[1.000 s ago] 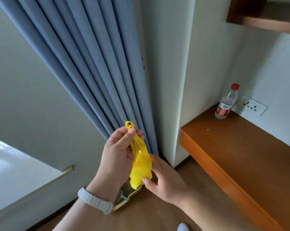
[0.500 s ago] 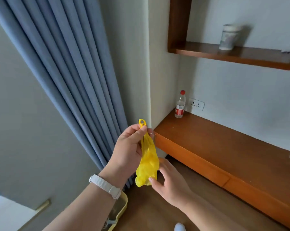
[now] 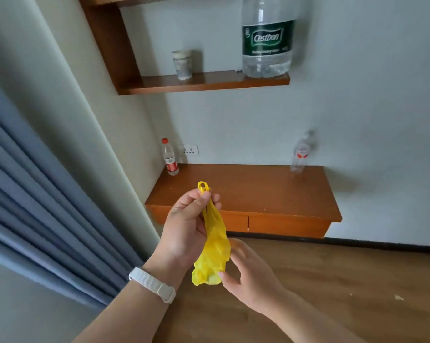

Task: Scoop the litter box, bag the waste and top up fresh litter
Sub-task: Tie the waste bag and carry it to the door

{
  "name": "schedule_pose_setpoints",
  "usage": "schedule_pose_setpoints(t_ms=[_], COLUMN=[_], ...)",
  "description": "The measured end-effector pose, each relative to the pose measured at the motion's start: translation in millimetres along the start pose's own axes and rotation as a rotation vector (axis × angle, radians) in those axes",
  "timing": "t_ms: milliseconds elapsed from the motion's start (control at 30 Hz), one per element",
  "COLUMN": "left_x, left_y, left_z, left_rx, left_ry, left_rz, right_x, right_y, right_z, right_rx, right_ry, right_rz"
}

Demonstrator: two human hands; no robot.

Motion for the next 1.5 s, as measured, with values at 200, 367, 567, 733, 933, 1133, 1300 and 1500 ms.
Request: schedule_pose_setpoints(t_ms=[200,367,567,733,933,1133,1300,1500], left_x=[128,250,388,487,585,655,710,780], left_y=[78,160,259,330,407,472,523,575], left_z=[-10,-28,-67,-104,-148,-159,-135,-81], left_rx=[-0.097,-0.191,-0.316,-0.468,-0.591,-0.72,-0.832,-0.964], left_ry=[0.201,0.296,0.496,0.664,0.81,0.937,1.051,1.121], left_rz=[-0.01,-0.012,0.036,0.096,0.197,0.195,0.175,0.166], right_x=[-102,-201,-309,-378,-433,-477,-520,-571], right_y=[-51,-107,-168,-199,-223,-251,-294,-353], right_z=[-73,-161,-281,-377,-467,-523,-541,-526], right_rx=[0.14,0.293,0.483,0.656,0.776,0.96,1.066,1.127], right_ry=[-0.168,-0.241,-0.361,-0.48,-0.697,-0.844,-0.88,-0.957], right_rz=[-0.07,-0.188,-0.327,-0.33,-0.316,-0.363,-0.456,-0.496])
Point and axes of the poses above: each hand's wrist, its own z-axis towards the middle knuckle, its own x-axis out of the palm, y = z × x, the point moved 3 cm from there along z, towards the middle knuckle, and after that the axes turned 1 degree about z, right-handed, at the moved point
